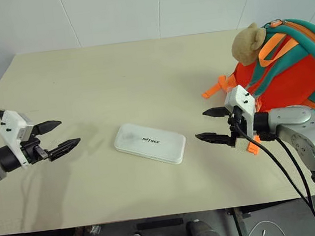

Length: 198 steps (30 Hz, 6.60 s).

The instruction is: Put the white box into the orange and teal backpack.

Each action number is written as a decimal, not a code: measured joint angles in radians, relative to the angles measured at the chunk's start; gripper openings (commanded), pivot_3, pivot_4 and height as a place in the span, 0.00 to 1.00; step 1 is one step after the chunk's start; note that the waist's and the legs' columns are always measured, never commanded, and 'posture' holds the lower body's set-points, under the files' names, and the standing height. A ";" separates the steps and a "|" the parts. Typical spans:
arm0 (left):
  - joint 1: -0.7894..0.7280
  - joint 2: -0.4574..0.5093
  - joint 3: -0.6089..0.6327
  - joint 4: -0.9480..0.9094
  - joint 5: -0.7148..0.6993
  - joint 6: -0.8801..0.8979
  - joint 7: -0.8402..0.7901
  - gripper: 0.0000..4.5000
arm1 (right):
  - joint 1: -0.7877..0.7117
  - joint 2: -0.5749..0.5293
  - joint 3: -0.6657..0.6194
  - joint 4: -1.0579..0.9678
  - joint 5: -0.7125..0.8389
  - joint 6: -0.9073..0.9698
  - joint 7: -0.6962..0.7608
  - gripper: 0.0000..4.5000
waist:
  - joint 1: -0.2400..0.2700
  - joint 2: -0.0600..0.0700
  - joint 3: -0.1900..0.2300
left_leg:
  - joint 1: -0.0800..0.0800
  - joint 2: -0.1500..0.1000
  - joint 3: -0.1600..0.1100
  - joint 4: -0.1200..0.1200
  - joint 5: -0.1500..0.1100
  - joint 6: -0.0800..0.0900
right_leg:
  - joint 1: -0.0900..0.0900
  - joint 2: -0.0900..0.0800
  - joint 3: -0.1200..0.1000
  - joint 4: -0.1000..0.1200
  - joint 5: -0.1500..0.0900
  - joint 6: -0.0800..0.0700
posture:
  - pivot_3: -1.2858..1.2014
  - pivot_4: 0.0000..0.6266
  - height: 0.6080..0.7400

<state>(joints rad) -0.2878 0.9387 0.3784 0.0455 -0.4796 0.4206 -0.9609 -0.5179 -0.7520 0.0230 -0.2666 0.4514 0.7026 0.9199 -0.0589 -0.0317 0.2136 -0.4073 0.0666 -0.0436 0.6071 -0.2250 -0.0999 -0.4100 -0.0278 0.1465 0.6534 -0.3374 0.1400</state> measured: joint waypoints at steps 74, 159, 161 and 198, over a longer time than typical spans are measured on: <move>-0.246 -0.170 -0.362 0.186 0.209 0.193 -0.203 0.01 | -0.027 0.074 0.248 -0.071 -0.186 0.178 -0.067 0.00 | 0.001 -0.002 -0.001 | 0.000 0.000 -0.001 0.006 -0.001 0.001 | 0.001 0.001 0.001 0.003 0.001 0.002 | 0.52 0.24 1.00; -0.303 -0.139 -0.238 0.324 -0.700 1.191 0.373 1.00 | -0.028 -0.024 0.249 0.109 -0.351 -0.085 0.069 1.00 | 0.005 -0.003 -0.001 | 0.000 -0.001 -0.001 0.007 -0.002 0.001 | 0.002 0.000 0.001 0.002 0.001 0.002 | 0.52 0.24 1.00; -0.310 -0.165 -0.238 0.324 -0.707 1.191 0.390 1.00 | -0.028 -0.021 0.250 0.108 -0.351 -0.085 0.069 1.00 | 0.006 -0.003 -0.001 | 0.000 -0.001 -0.001 0.007 -0.001 0.001 | 0.002 0.000 0.001 0.002 0.001 0.002 | 0.52 0.24 1.00; -0.325 -0.222 -0.270 0.151 -0.515 1.097 0.225 0.30 | 0.035 0.015 0.070 0.007 -0.275 0.052 -0.022 1.00 | 0.005 -0.005 -0.002 | 0.001 -0.001 -0.001 0.007 -0.001 0.000 | 0.004 0.000 0.002 0.001 0.002 0.003 | 0.52 0.24 1.00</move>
<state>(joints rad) -0.6123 0.7166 0.1080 0.1960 -0.9947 1.5179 -0.7358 -0.4827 -0.7373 0.0927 -0.2592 0.1762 0.7548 0.8983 -0.0542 -0.0366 0.2113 -0.4063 0.0654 -0.0451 0.6139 -0.2260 -0.0996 -0.4061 -0.0274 0.1481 0.6546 -0.3355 0.1430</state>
